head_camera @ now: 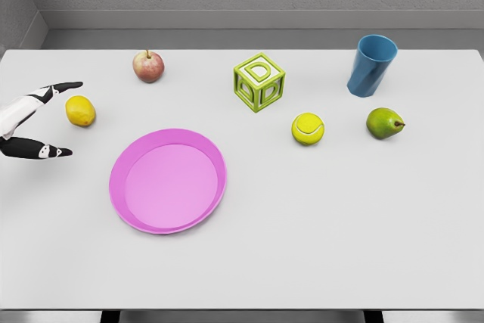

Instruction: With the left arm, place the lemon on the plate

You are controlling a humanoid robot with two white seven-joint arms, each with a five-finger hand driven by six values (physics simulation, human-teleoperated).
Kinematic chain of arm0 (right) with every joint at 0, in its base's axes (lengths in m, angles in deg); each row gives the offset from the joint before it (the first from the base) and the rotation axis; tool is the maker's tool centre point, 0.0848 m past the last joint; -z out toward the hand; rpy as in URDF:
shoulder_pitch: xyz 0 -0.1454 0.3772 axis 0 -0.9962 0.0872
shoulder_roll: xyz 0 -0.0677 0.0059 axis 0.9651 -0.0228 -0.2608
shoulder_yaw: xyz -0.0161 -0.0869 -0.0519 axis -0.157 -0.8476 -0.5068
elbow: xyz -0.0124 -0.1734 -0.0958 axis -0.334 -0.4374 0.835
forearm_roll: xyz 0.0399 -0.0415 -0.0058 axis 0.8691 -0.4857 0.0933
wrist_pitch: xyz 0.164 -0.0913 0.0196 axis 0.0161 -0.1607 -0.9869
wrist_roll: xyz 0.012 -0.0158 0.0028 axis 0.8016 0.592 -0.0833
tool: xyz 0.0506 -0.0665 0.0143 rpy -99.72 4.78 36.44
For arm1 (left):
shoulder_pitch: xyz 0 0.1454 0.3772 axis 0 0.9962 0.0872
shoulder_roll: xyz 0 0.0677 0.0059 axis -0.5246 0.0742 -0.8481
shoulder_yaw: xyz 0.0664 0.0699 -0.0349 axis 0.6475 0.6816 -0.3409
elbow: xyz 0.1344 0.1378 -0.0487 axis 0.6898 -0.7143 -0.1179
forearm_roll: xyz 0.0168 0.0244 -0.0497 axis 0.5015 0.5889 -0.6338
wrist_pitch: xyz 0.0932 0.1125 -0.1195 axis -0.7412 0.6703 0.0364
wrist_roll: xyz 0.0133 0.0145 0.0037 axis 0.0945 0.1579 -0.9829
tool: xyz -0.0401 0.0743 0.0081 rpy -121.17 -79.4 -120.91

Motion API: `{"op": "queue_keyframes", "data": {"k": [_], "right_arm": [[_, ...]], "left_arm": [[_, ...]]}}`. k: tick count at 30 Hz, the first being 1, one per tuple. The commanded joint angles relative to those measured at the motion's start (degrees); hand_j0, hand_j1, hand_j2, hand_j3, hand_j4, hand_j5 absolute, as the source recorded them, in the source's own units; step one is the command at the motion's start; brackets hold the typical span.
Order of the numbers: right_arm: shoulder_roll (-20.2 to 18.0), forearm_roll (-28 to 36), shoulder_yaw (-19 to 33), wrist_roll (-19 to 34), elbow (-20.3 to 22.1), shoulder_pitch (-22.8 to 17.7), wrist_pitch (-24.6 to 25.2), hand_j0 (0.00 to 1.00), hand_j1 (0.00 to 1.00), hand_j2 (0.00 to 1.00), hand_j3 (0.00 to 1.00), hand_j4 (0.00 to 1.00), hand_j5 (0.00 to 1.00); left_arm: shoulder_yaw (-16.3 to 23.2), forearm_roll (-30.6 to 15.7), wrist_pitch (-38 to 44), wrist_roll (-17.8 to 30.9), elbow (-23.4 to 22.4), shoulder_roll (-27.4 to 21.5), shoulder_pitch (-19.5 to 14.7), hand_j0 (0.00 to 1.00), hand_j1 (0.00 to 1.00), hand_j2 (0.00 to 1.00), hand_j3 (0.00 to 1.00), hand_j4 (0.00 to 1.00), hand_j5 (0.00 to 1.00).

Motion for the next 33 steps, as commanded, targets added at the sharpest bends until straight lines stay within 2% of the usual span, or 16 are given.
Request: {"op": "queue_keyframes", "data": {"k": [1, 10, 12, 13, 14, 16, 17, 21, 23, 25, 26, 28, 30, 31, 33], "right_arm": [[0.00, 0.07, 0.17, 0.00, 0.01, 0.00, 0.00, 1.00, 1.00, 1.00, 1.00, 1.00, 1.00], [0.00, 0.07, -0.18, 0.00, 0.01, 0.00, 0.00, 1.00, 1.00, 1.00, 1.00, 1.00, 1.00], [0.00, 0.07, -0.18, 0.00, 0.01, 0.00, 0.00, 1.00, 1.00, 1.00, 1.00, 1.00, 1.00], [0.00, 0.07, -0.18, 0.00, 0.01, 0.00, 0.00, 1.00, 1.00, 1.00, 1.00, 1.00, 1.00], [0.00, 0.07, -0.18, 0.00, 0.01, 0.00, 0.00, 1.00, 1.00, 1.00, 1.00, 1.00, 1.00], [0.00, 0.07, -0.18, 0.00, 0.01, 0.00, 0.00, 1.00, 1.00, 1.00, 1.00, 1.00, 1.00], [0.00, 0.07, -0.18, 0.00, 0.01, 0.00, 0.00, 1.00, 1.00, 1.00, 1.00, 1.00, 1.00], [0.00, 0.07, -0.18, 0.00, 0.01, 0.00, 0.00, 1.00, 1.00, 1.00, 1.00, 1.00, 1.00], [0.00, 0.07, -0.18, 0.00, 0.01, 0.00, 0.00, 1.00, 1.00, 1.00, 1.00, 1.00, 1.00], [0.00, 0.07, -0.18, 0.00, 0.01, 0.00, 0.00, 1.00, 1.00, 1.00, 1.00, 1.00, 1.00], [0.00, 0.07, -0.18, 0.00, 0.01, 0.00, 0.00, 1.00, 1.00, 1.00, 1.00, 1.00, 1.00], [0.00, 0.07, -0.18, 0.00, 0.01, 0.00, 0.00, 1.00, 1.00, 1.00, 1.00, 1.00, 1.00], [0.00, 0.07, -0.18, 0.00, 0.01, 0.00, 0.00, 1.00, 1.00, 1.00, 1.00, 1.00, 1.00], [0.00, 0.07, -0.18, 0.00, 0.01, 0.00, 0.00, 1.00, 1.00, 1.00, 1.00, 1.00, 1.00], [0.00, 0.07, -0.18, 0.00, 0.01, 0.00, 0.00, 1.00, 1.00, 1.00, 1.00, 1.00, 1.00]], "left_arm": [[0.00, -0.48, 0.14, -0.02, -0.04, -0.01, 0.00, 1.00, 1.00, 1.00, 1.00, 1.00, 1.00], [-0.17, -0.39, 0.14, -0.02, 0.13, -0.01, 0.26, 1.00, 1.00, 1.00, 1.00, 1.00, 1.00], [-0.26, 1.37, 0.14, -0.02, -0.66, -0.19, -0.26, 1.00, 1.00, 1.00, 1.00, 1.00, 1.00], [0.53, 5.48, 0.14, -0.04, -1.01, -0.45, -0.79, 1.00, 1.00, 1.00, 1.00, 1.00, 1.00], [1.41, 9.80, 0.14, -0.31, -1.10, -0.45, -2.54, 1.00, 1.00, 1.00, 1.00, 1.00, 1.00], [6.42, 18.24, 0.14, -0.22, -1.36, -0.54, -8.61, 1.00, 1.00, 1.00, 1.00, 1.00, 1.00], [8.79, 20.88, 0.14, -0.22, -1.36, -0.80, -10.63, 1.00, 1.00, 1.00, 1.00, 1.00, 1.00], [15.65, 21.41, 0.14, -0.13, -1.45, -4.58, -14.68, 1.00, 1.00, 1.00, 1.00, 1.00, 1.00], [16.44, 21.14, 0.14, -0.22, -2.15, -8.62, -15.20, 1.00, 1.00, 1.00, 1.00, 1.00, 1.00], [20.92, 21.05, 0.14, -0.22, -2.24, -13.81, -16.17, 1.00, 1.00, 1.00, 1.00, 1.00, 1.00], [21.80, 21.76, 0.14, -0.22, -2.24, -14.08, -16.17, 1.00, 1.00, 1.00, 1.00, 1.00, 1.00], [21.98, 26.77, 0.14, -0.22, -2.59, -13.73, -17.23, 1.00, 1.00, 1.00, 1.00, 1.00, 1.00], [23.91, 27.21, 0.14, -0.22, -2.68, -13.20, -19.25, 1.00, 1.00, 1.00, 1.00, 1.00, 1.00], [25.58, 27.38, 0.14, -0.13, -2.68, -11.36, -20.48, 1.00, 1.00, 1.00, 1.00, 1.00, 1.00], [26.64, 31.95, 0.14, -0.13, -2.68, -8.02, -21.53, 1.00, 1.00, 1.00, 1.00, 1.00, 1.00]]}}
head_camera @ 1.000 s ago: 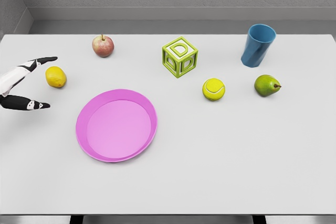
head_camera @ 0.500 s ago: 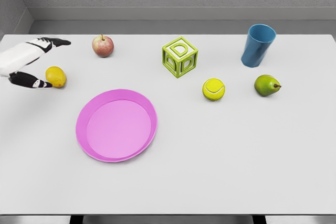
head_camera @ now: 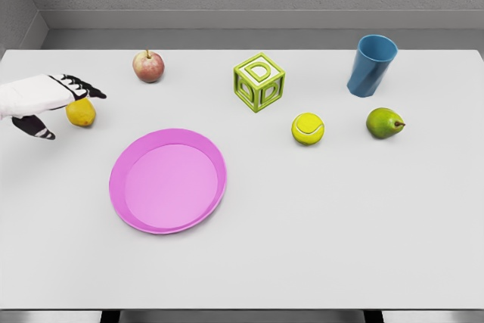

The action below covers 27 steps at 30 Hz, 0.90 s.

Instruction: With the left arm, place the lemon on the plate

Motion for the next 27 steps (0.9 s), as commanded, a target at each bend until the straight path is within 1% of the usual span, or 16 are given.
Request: {"op": "queue_keyframes", "data": {"k": [1, 3, 4, 7, 8, 9, 10, 12, 14, 15, 17, 18, 19, 22, 23, 27], "right_arm": [[0.00, 0.00, 0.00, 0.00, -0.01, 0.00, 0.00, 1.00, 1.00, 1.00, 1.00, 1.00, 1.00], [0.00, 0.00, 0.00, 0.00, -0.01, 0.00, 0.00, 1.00, 1.00, 1.00, 1.00, 1.00, 1.00], [0.00, 0.00, 0.00, 0.00, -0.01, 0.00, 0.00, 1.00, 1.00, 1.00, 1.00, 1.00, 1.00], [0.00, 0.00, 0.00, 0.00, -0.01, 0.00, 0.00, 1.00, 1.00, 1.00, 1.00, 1.00, 1.00], [0.00, 0.00, 0.00, 0.00, -0.01, 0.00, 0.00, 1.00, 1.00, 1.00, 1.00, 1.00, 1.00], [0.00, 0.00, 0.00, 0.00, -0.01, 0.00, 0.00, 1.00, 1.00, 1.00, 1.00, 1.00, 1.00], [0.00, 0.00, 0.00, 0.00, -0.01, 0.00, 0.00, 1.00, 1.00, 1.00, 1.00, 1.00, 1.00], [0.00, 0.00, 0.00, 0.00, -0.01, 0.00, 0.00, 1.00, 1.00, 1.00, 1.00, 1.00, 1.00], [0.00, 0.00, 0.00, 0.00, -0.01, 0.00, 0.00, 1.00, 1.00, 1.00, 1.00, 1.00, 1.00], [0.00, 0.00, 0.00, 0.00, -0.01, 0.00, 0.00, 1.00, 1.00, 1.00, 1.00, 1.00, 1.00], [0.00, 0.00, 0.00, 0.00, -0.01, 0.00, 0.00, 1.00, 1.00, 1.00, 1.00, 1.00, 1.00], [0.00, 0.00, 0.00, 0.00, -0.01, 0.00, 0.00, 1.00, 1.00, 1.00, 1.00, 1.00, 1.00], [0.00, 0.00, 0.00, 0.00, 0.08, 0.00, 0.00, 1.00, 1.00, 1.00, 1.00, 1.00, 1.00], [0.00, 0.00, 0.00, 0.00, -0.01, 0.00, 0.00, 1.00, 1.00, 1.00, 1.00, 1.00, 1.00], [0.00, 0.00, 0.00, 0.00, -0.01, 0.00, 0.00, 1.00, 1.00, 1.00, 1.00, 1.00, 1.00], [0.00, 0.00, 0.00, 0.00, -0.01, 0.00, 0.00, 1.00, 1.00, 1.00, 1.00, 1.00, 1.00]], "left_arm": [[2.50, 4.38, 0.12, 0.00, -0.06, 3.05, 0.00, 1.00, 1.00, 1.00, 1.00, 1.00, 1.00], [2.94, 6.31, 0.12, 0.00, -1.11, 3.76, -0.09, 1.00, 1.00, 1.00, 1.00, 1.00, 1.00], [2.85, 6.31, 0.12, 0.00, -3.92, 3.84, -1.05, 1.00, 1.00, 1.00, 1.00, 1.00, 1.00], [2.76, 6.31, 0.93, -0.17, -9.90, 6.30, -4.39, 1.00, 1.00, 1.00, 1.00, 1.00, 1.00], [2.85, 6.31, 4.35, -0.17, -10.17, 7.27, -4.40, 1.00, 1.00, 1.00, 1.00, 1.00, 1.00], [2.94, 6.31, 5.50, -0.17, -10.26, 7.36, -4.40, 1.00, 1.00, 1.00, 1.00, 1.00, 1.00], [3.20, 6.31, 5.68, -0.17, -10.43, 7.36, -4.40, 1.00, 1.00, 1.00, 1.00, 1.00, 1.00], [3.20, 6.31, 5.77, -0.17, -12.54, 7.45, -4.75, 1.00, 1.00, 1.00, 1.00, 1.00, 1.00], [3.20, 6.40, 6.29, -0.17, -13.07, 7.53, -5.36, 1.00, 1.00, 1.00, 1.00, 1.00, 1.00], [3.81, 6.32, 6.29, -0.17, -14.39, 7.80, -6.41, 1.00, 1.00, 1.00, 1.00, 1.00, 1.00], [9.35, 5.79, 6.29, -0.17, -19.13, 7.71, -11.95, 1.00, 1.00, 1.00, 1.00, 1.00, 1.00], [10.76, 5.79, 6.21, -0.17, -21.50, 7.71, -13.80, 1.00, 1.00, 1.00, 1.00, 1.00, 1.00], [11.11, 5.96, 6.03, -0.17, -22.39, 7.89, -14.15, 1.00, 1.00, 1.00, 1.00, 1.00, 1.00], [14.27, 5.70, 5.42, -0.17, -22.39, 8.77, -15.03, 1.00, 1.00, 1.00, 1.00, 1.00, 1.00], [15.15, 5.61, 5.50, -0.17, -22.47, 9.03, -15.82, 1.00, 1.00, 1.00, 1.00, 1.00, 1.00], [16.30, 5.88, 5.50, -0.17, -22.39, 9.91, -15.82, 1.00, 1.00, 1.00, 1.00, 1.00, 1.00]]}}
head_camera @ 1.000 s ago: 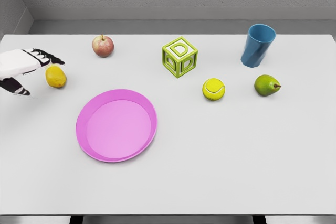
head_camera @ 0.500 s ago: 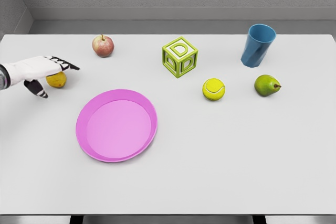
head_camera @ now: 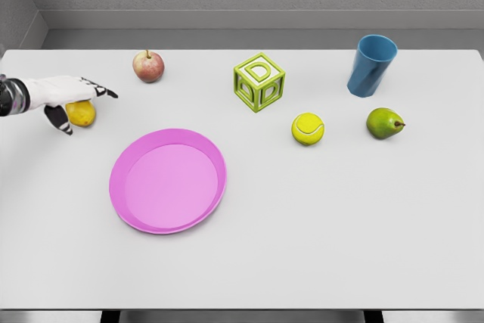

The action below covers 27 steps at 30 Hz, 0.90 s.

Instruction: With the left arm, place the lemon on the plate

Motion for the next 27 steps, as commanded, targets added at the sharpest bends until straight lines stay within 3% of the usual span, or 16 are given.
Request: {"op": "queue_keyframes", "data": {"k": [1, 4, 6, 17, 27], "right_arm": [[0.00, 0.00, 0.00, 0.00, 0.08, 0.00, 0.00, 1.00, 1.00, 1.00, 1.00, 1.00, 1.00], [0.00, 0.00, 0.00, 0.00, 0.00, 0.00, 0.00, 1.00, 1.00, 1.00, 1.00, 1.00, 1.00], [0.00, 0.00, 0.00, 0.00, 0.00, 0.00, 0.00, 1.00, 1.00, 1.00, 1.00, 1.00, 1.00], [0.00, 0.00, 0.00, 0.00, 0.00, 0.00, 0.00, 1.00, 1.00, 1.00, 1.00, 1.00, 1.00], [0.00, 0.00, 0.00, 0.00, 0.00, 0.00, 0.00, 1.00, 1.00, 1.00, 1.00, 1.00, 1.00]], "left_arm": [[1.02, -0.15, 0.09, -0.03, -0.19, 0.37, 0.00, 1.00, 1.00, 1.00, 1.00, 1.00, 1.00], [1.03, -0.06, -0.09, -0.03, -0.01, 0.37, 0.00, 0.99, 0.99, 0.99, 0.99, 0.99, 0.99], [1.11, 0.11, -0.18, -0.03, 0.07, 0.29, 0.00, 0.91, 0.91, 0.91, 0.91, 0.91, 0.91], [1.02, 0.38, 0.00, -0.03, -0.28, -0.33, -0.44, 0.91, 0.91, 0.91, 0.91, 0.91, 0.91], [1.11, 0.90, -0.18, 0.06, -0.01, -0.15, -0.44, 0.74, 0.74, 0.74, 0.74, 0.74, 0.74]]}}
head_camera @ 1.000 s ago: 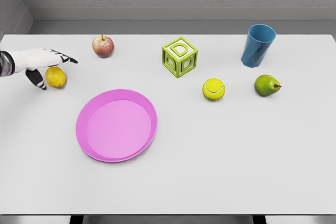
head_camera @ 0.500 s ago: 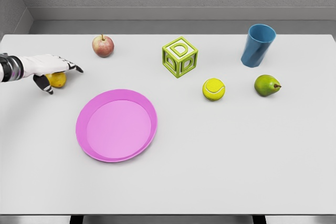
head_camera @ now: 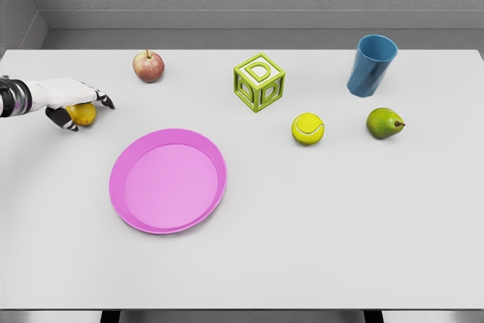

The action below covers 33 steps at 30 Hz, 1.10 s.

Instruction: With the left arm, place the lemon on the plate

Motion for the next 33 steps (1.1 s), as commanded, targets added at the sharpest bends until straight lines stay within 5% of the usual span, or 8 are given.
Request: {"op": "queue_keyframes", "data": {"k": [1, 4, 33], "right_arm": [[0.00, 0.00, 0.00, 0.00, -0.01, 0.00, 0.00, 1.00, 1.00, 1.00, 1.00, 1.00, 1.00], [0.00, 0.00, 0.00, 0.00, -0.01, 0.00, 0.00, 1.00, 1.00, 1.00, 1.00, 1.00, 1.00], [0.00, 0.00, 0.00, 0.00, -0.01, 0.00, 0.00, 1.00, 1.00, 1.00, 1.00, 1.00, 1.00]], "left_arm": [[-0.07, -0.12, 0.05, 0.04, 0.11, -0.13, 0.00, 0.73, 0.73, 0.73, 0.73, 0.73, 0.73], [0.11, -0.12, -0.04, 0.12, 0.19, -0.13, 0.09, 0.65, 0.65, 0.65, 0.65, 0.65, 0.65], [0.63, -1.62, 0.13, -0.05, 4.85, -0.57, -0.79, 0.53, 0.53, 0.53, 0.53, 0.53, 0.53]]}}
